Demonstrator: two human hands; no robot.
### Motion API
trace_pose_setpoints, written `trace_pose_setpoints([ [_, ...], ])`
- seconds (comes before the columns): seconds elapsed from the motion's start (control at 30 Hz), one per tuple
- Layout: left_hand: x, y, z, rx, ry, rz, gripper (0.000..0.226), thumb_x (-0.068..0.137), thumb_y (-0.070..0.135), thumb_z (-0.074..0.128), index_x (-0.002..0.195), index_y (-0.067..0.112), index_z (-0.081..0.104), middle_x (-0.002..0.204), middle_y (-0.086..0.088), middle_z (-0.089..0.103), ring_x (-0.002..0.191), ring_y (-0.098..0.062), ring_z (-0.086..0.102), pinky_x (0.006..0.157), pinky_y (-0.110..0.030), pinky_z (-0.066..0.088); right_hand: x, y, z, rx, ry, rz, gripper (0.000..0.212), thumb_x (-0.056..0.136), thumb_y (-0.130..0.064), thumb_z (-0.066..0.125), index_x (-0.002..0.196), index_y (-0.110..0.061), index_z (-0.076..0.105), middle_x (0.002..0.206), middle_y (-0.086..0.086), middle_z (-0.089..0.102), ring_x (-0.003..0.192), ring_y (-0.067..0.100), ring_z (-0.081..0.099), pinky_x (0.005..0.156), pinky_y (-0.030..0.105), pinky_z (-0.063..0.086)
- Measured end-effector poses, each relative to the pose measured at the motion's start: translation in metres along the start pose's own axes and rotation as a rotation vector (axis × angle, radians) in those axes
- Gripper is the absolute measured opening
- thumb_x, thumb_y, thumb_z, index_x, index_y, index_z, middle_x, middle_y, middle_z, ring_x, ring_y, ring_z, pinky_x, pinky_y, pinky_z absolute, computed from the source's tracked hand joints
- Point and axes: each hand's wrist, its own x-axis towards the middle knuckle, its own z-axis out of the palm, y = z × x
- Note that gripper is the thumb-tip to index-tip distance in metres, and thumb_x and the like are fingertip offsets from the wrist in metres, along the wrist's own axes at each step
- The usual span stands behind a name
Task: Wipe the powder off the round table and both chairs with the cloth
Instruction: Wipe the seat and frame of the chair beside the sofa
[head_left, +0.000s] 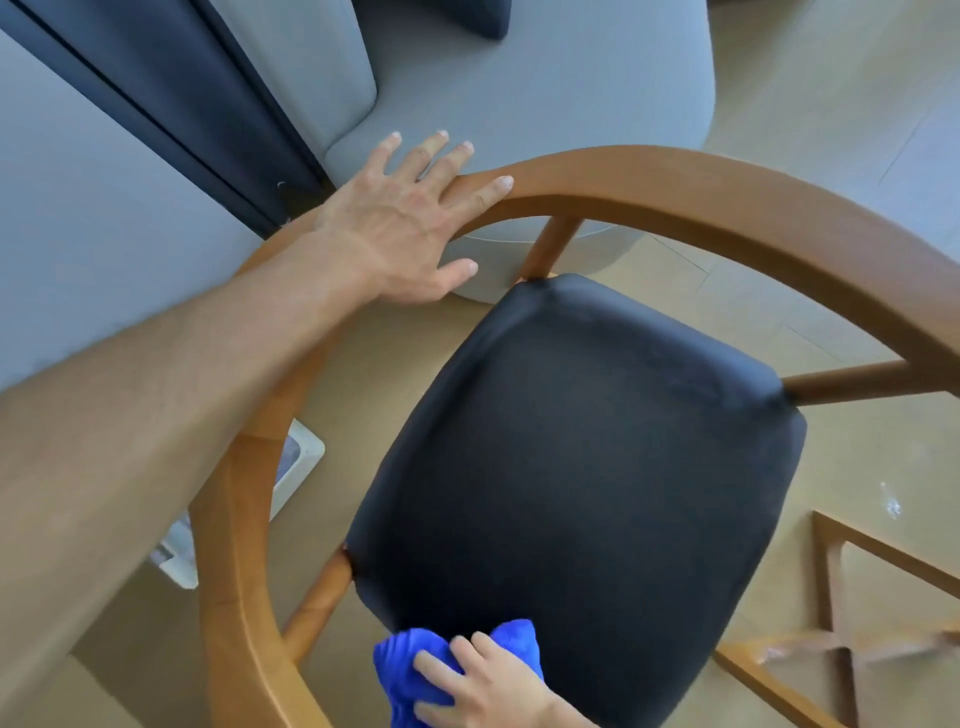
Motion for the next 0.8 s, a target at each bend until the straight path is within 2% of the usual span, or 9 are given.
trace_pose_setpoints([
  [0.03, 0.0, 0.0, 0.0, 0.006, -0.004, 0.0, 0.074, 0.09, 0.065, 0.022, 0.149, 0.037, -0.012, 0.161, -0.011, 0.004, 0.148, -0.031, 0.002, 0.117, -0.053, 0.008, -0.015, 0.011, -0.003, 0.031, -0.012, 0.019, 0.04, 0.027, -0.066, 0.071, 0.064, -0.052, 0.066, 0.062, -0.023, 0.047, 0.043, -0.001, 0.04, 0.041, 0.013, 0.028],
  [0.1, 0.001, 0.001, -0.001, 0.027, -0.004, -0.004, 0.075, 0.09, 0.065, 0.022, 0.149, 0.036, -0.013, 0.161, -0.011, 0.004, 0.148, -0.03, 0.003, 0.117, -0.052, 0.009, -0.046, 0.041, -0.011, -0.207, -0.073, -0.099, 0.033, 0.054, -0.066, 0.068, 0.084, -0.054, 0.063, 0.078, -0.024, 0.055, 0.054, 0.0, 0.047, 0.049, 0.011, 0.037],
  [0.17, 0.001, 0.002, -0.002, 0.04, -0.005, -0.003, 0.075, 0.09, 0.065, 0.022, 0.15, 0.036, -0.012, 0.161, -0.011, 0.005, 0.148, -0.031, 0.003, 0.117, -0.052, 0.01, -0.063, 0.091, -0.028, -0.317, 0.122, -0.331, 0.016, 0.084, -0.037, 0.061, 0.098, -0.043, 0.057, 0.109, -0.01, 0.061, 0.067, 0.015, 0.054, 0.059, 0.024, 0.046],
  [0.23, 0.001, 0.003, -0.003, 0.054, -0.005, -0.002, 0.076, 0.089, 0.066, 0.021, 0.15, 0.036, -0.011, 0.161, -0.011, 0.006, 0.148, -0.03, 0.003, 0.117, -0.052, 0.011, -0.057, 0.148, -0.07, -0.343, 0.329, -0.272, 0.026, 0.086, -0.017, 0.051, 0.101, -0.035, 0.061, 0.116, 0.002, 0.065, 0.07, 0.027, 0.058, 0.06, 0.031, 0.048],
  [0.3, 0.001, 0.003, -0.004, 0.057, -0.002, -0.003, 0.076, 0.088, 0.066, 0.02, 0.151, 0.035, -0.011, 0.16, -0.012, 0.006, 0.148, -0.031, 0.004, 0.117, -0.053, 0.011, -0.051, 0.207, -0.115, -0.364, 0.479, -0.017, 0.034, 0.079, -0.009, 0.052, 0.103, -0.027, 0.067, 0.117, 0.011, 0.066, 0.071, 0.033, 0.059, 0.059, 0.038, 0.049],
  [0.43, 0.002, 0.007, -0.005, 0.056, -0.008, -0.006, 0.076, 0.089, 0.065, 0.022, 0.151, 0.035, -0.01, 0.16, -0.012, 0.006, 0.148, -0.031, 0.003, 0.118, -0.053, 0.012, -0.048, 0.291, -0.17, -0.137, 0.709, 0.785, 0.052, 0.075, -0.003, 0.062, 0.125, -0.017, 0.06, 0.131, 0.018, 0.051, 0.091, 0.045, 0.055, 0.078, 0.051, 0.048],
  [0.57, 0.002, 0.006, -0.004, 0.06, -0.016, 0.003, 0.076, 0.089, 0.065, 0.023, 0.151, 0.035, -0.01, 0.16, -0.013, 0.007, 0.147, -0.032, 0.006, 0.117, -0.053, 0.015, -0.01, 0.245, -0.15, 0.039, 0.821, 1.03, 0.053, 0.076, -0.006, 0.057, 0.128, -0.017, 0.056, 0.137, 0.02, 0.043, 0.096, 0.045, 0.051, 0.083, 0.047, 0.046],
  [0.7, 0.0, 0.004, -0.002, 0.041, -0.008, -0.002, 0.076, 0.088, 0.065, 0.022, 0.151, 0.035, -0.008, 0.16, -0.013, 0.011, 0.147, -0.032, 0.009, 0.116, -0.052, 0.019, 0.025, 0.126, -0.09, 0.125, 0.804, 0.794, 0.054, 0.062, -0.002, 0.059, 0.114, -0.018, 0.064, 0.125, 0.018, 0.054, 0.068, 0.031, 0.047, 0.062, 0.037, 0.042],
  [0.8, 0.002, 0.004, -0.001, 0.033, -0.017, -0.006, 0.074, 0.09, 0.063, 0.022, 0.151, 0.035, -0.008, 0.16, -0.011, 0.012, 0.147, -0.03, 0.009, 0.116, -0.05, 0.019, 0.032, 0.047, -0.04, 0.119, 0.603, 0.454, 0.054, 0.058, -0.001, 0.057, 0.107, -0.024, 0.063, 0.122, 0.01, 0.053, 0.066, 0.026, 0.042, 0.058, 0.033, 0.037],
])
